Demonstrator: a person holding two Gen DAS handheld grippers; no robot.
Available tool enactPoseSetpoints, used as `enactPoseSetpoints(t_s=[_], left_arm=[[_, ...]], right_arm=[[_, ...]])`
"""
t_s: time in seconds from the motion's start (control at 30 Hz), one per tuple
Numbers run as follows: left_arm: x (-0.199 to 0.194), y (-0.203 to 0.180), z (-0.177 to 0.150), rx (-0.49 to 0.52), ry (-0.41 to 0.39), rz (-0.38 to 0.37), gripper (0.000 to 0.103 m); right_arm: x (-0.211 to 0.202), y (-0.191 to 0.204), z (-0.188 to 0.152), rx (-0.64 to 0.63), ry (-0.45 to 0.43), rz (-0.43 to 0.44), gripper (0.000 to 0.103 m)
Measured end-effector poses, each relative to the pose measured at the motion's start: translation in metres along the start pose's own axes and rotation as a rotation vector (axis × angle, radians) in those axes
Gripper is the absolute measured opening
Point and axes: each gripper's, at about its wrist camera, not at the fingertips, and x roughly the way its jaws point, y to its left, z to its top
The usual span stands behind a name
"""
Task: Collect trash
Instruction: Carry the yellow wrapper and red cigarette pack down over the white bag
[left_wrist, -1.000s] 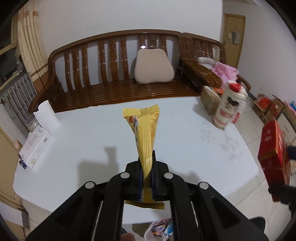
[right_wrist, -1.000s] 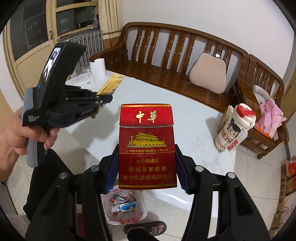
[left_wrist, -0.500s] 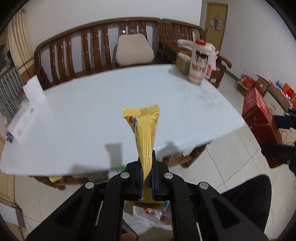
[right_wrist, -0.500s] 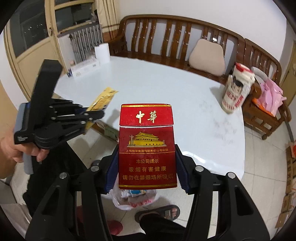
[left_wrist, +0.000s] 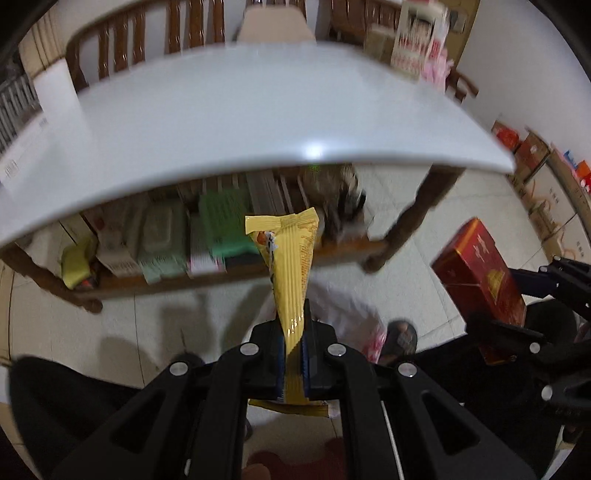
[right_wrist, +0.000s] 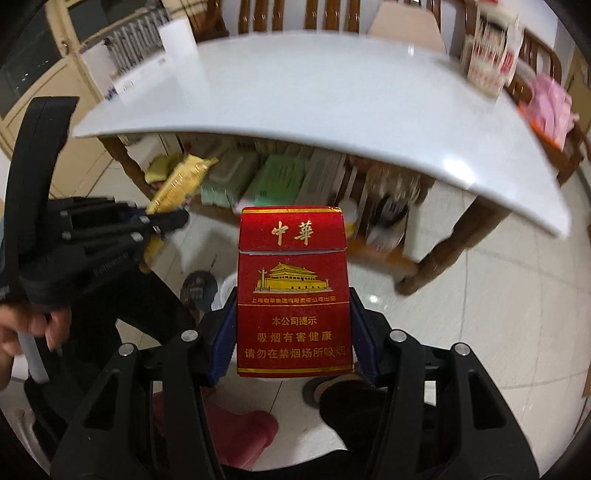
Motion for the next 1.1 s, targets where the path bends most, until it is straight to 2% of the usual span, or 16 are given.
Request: enactPoseSetpoints(t_s=[0.17, 0.27, 0.47, 0.6, 0.83, 1.03, 1.1], left_arm=[[0.049, 0.0, -0.017, -0.032, 0.068, -0.009, 0.007], [0.078, 0.004, -0.023, -0.055, 0.103, 0.019, 0.007], [0.125, 0.009, -0.036, -0.071, 0.149, 0.078, 0.007], [0.152, 0.011, -0.045, -0.091, 0.177, 0.094, 0.007], [0.179, 0.009, -0.06, -0.086, 0.192, 0.095, 0.007], [0.192, 0.003, -0.067, -0.079, 0.186, 0.089, 0.007], [0.197, 0.003, -0.069, -0.08, 0.189, 0.093, 0.007]], right_arm=[[0.042, 0.0, -0.009, 0.037, 0.056, -0.04, 0.053], [0.065, -0.002, -0.015, 0.055, 0.082, -0.083, 0.053], [0.109, -0.015, -0.018, 0.124, 0.132, -0.08, 0.053], [0.122, -0.023, -0.016, 0.162, 0.144, -0.1, 0.053], [0.151, -0.031, -0.017, 0.208, 0.145, -0.142, 0.053], [0.176, -0.031, -0.017, 0.232, 0.164, -0.111, 0.053], [0.184, -0.03, -0.018, 0.223, 0.17, -0.129, 0.053]])
